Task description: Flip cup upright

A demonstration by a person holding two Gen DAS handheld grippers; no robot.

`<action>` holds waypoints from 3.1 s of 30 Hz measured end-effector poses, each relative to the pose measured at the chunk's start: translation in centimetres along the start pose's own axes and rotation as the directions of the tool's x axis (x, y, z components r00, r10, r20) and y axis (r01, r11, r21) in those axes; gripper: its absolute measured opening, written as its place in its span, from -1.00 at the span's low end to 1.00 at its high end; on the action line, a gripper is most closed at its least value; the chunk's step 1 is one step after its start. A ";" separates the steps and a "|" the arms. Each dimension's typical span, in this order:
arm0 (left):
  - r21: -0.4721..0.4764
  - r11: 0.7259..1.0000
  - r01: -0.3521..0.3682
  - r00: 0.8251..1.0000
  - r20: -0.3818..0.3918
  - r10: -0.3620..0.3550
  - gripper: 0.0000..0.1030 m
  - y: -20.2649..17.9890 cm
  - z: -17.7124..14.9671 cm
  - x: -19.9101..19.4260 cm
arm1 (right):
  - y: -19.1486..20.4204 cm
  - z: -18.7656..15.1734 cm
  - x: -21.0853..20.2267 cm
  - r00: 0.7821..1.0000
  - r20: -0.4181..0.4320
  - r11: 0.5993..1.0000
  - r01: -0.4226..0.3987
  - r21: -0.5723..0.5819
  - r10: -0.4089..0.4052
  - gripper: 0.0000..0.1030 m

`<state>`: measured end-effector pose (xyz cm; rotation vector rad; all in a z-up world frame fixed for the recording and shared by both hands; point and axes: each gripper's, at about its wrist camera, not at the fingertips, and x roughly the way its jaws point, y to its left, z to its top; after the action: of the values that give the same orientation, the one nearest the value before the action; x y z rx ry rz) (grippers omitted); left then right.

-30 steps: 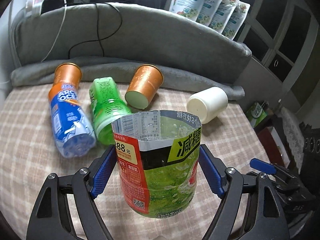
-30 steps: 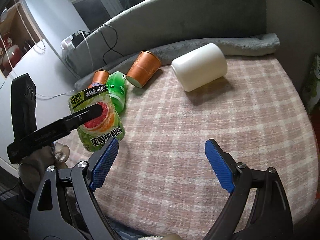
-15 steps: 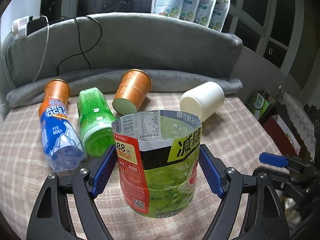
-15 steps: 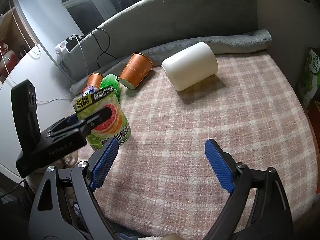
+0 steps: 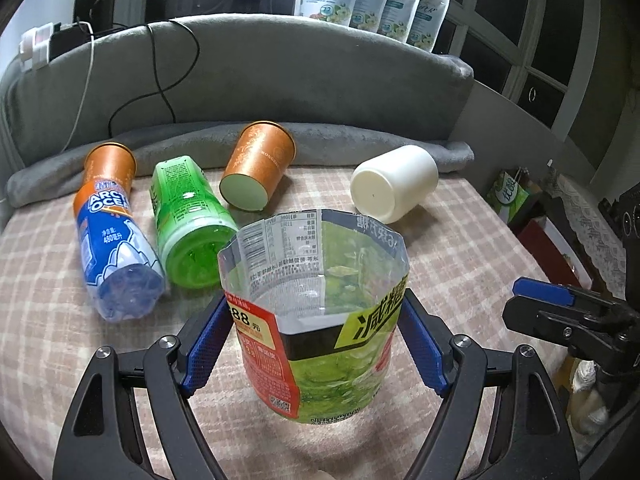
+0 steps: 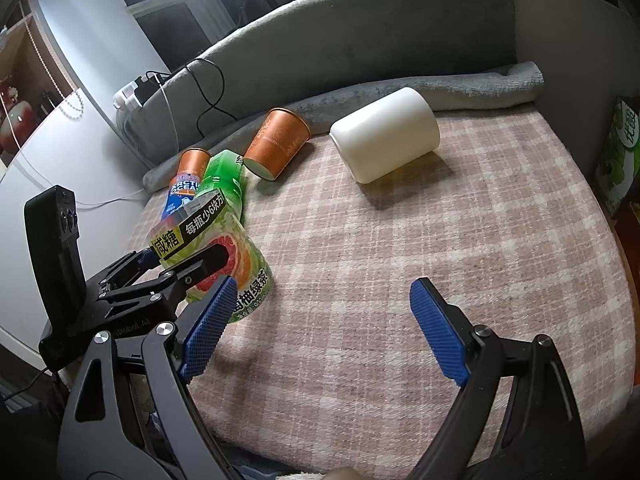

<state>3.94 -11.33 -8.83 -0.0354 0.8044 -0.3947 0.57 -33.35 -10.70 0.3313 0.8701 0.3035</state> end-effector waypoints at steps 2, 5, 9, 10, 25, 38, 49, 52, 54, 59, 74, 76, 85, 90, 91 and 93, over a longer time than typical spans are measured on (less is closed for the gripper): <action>0.000 1.000 0.004 1.000 -0.003 -0.004 0.57 0.0 -0.1 -0.1 | 0.1 0.0 0.0 1.000 -0.002 1.000 0.001 0.001 -0.001 0.76; 0.005 1.000 0.016 1.000 -0.016 -0.016 0.57 -0.1 -0.2 -0.1 | 0.1 -0.1 0.0 1.000 -0.002 1.000 0.000 0.005 0.000 0.76; 0.010 1.000 0.027 0.999 -0.026 -0.027 0.57 -0.2 -0.3 -0.3 | 0.2 -0.2 -0.3 1.000 0.002 1.000 0.002 0.006 -0.002 0.76; 0.010 1.000 0.027 0.999 -0.026 -0.027 0.57 -0.2 -0.3 -0.3 | 0.2 -0.2 -0.3 1.000 0.004 1.000 0.003 0.006 -0.003 0.76; 0.013 0.998 0.057 0.997 -0.059 -0.056 0.60 -0.5 -0.7 -0.4 | 0.7 -0.5 -1.1 1.000 0.011 1.000 0.001 0.007 -0.001 0.76; 0.014 0.996 0.087 0.992 -0.093 -0.086 0.61 -0.3 -1.7 -1.0 | 1.1 -0.6 -1.2 1.000 0.010 1.000 0.003 -0.001 -0.003 0.76; 0.005 0.995 0.100 0.990 -0.099 -0.099 0.61 0.5 -2.8 -2.9 | 1.8 -0.5 -1.1 1.000 0.016 1.000 0.010 -0.021 -0.010 0.76; 0.007 0.995 0.104 0.990 -0.095 -0.103 0.61 0.7 -3.1 -3.8 | 2.0 -0.5 -1.3 1.000 0.025 1.000 0.015 -0.025 -0.014 0.76; 0.006 0.995 0.101 0.991 -0.088 -0.100 0.61 0.9 -3.2 -4.4 | 2.1 -0.4 -1.5 0.999 0.034 0.999 0.021 -0.029 -0.020 0.76; 0.007 0.999 0.052 0.998 -0.020 -0.052 0.61 1.5 -3.1 -6.7 | 2.5 -0.3 -2.1 0.997 0.064 0.998 0.038 -0.039 -0.036 0.76; -0.081 0.990 -0.119 0.972 0.193 0.133 0.61 4.6 -2.3 -11.8 | 4.8 0.1 -3.5 0.959 0.216 0.973 0.209 -0.095 -0.184 0.76; -0.099 0.986 -0.133 0.963 0.224 0.153 0.61 5.0 -2.1 -12.3 | 5.2 0.2 -3.7 0.948 0.245 0.967 0.235 -0.102 -0.204 0.86; -0.149 0.964 -0.218 0.910 0.327 0.257 0.68 6.0 -1.4 -14.4 | 7.4 0.5 -5.0 0.873 0.392 0.921 0.366 -0.133 -0.290 1.00; -0.169 0.960 -0.222 0.893 0.360 0.270 0.71 6.4 -1.2 -15.3 | 7.6 0.7 -5.4 0.853 0.426 0.917 0.381 -0.115 -0.301 1.00; -0.169 0.960 -0.222 0.891 0.365 0.271 0.71 6.5 -1.1 -15.5 | 7.6 0.8 -5.4 0.853 0.427 0.918 0.381 -0.113 -0.301 1.00; -0.171 0.959 -0.226 0.886 0.374 0.275 0.72 6.5 -1.0 -15.7 | 7.6 0.8 -5.4 0.852 0.429 0.918 0.380 -0.111 -0.300 1.00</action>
<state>-4.41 0.41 0.20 -0.1208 0.4227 -0.0833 -3.04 -28.74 -3.40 0.0468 0.4686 -0.0194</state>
